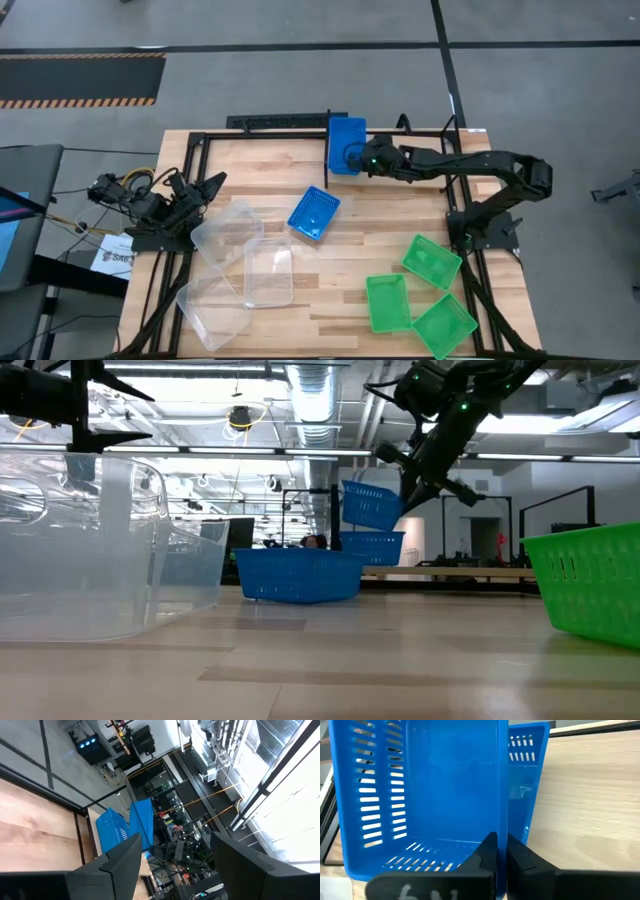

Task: Stack baskets on shelf by color
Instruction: Stack the bottom blue bin on top of the blue bin on the shelf, then stack the blue bin on top of the blue bins on the shelf

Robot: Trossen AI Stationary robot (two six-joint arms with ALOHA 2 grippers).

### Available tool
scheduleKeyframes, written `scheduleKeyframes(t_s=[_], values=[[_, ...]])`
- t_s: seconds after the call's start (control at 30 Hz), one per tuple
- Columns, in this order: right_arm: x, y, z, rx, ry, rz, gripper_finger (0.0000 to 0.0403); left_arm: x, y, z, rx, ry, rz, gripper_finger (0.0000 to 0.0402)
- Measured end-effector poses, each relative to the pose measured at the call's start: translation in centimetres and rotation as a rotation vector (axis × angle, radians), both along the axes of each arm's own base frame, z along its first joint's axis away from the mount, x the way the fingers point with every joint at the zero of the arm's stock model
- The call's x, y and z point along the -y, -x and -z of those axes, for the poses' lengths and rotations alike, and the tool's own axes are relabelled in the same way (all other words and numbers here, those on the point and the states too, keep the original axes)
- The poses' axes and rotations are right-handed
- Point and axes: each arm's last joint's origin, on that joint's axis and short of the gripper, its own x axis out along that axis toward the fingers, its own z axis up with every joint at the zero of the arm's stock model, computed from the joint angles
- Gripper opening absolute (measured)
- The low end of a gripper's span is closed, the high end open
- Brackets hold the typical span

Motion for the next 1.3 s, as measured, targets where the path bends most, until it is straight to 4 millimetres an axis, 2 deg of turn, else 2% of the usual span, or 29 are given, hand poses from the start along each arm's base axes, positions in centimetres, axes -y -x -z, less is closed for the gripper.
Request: scheduleKeyframes(t_s=[0.2, 0.83, 1.1, 1.3], values=[[-0.1, 0.2, 0.2, 0.013, -0.041, 0.047, 0.0033, 0.0, 0.0, 0.0, 0.000, 0.000, 0.000, 0.0224], [0.0, 0.2, 0.1, 0.002, -0.017, 0.035, 0.0110, 0.0, 0.0, 0.0, 0.001, 0.000, 0.003, 0.0224], [0.1, -0.2, -0.6, 0.024, 0.040, -0.032, 0.0155, 0.0, 0.0, 0.0, 0.001, 0.000, 0.003, 0.0224], [-0.2, 0.5, -1.8, 0.007, 0.097, -0.095, 0.0166, 0.0, 0.0, 0.0, 0.001, 0.000, 0.002, 0.0224]])
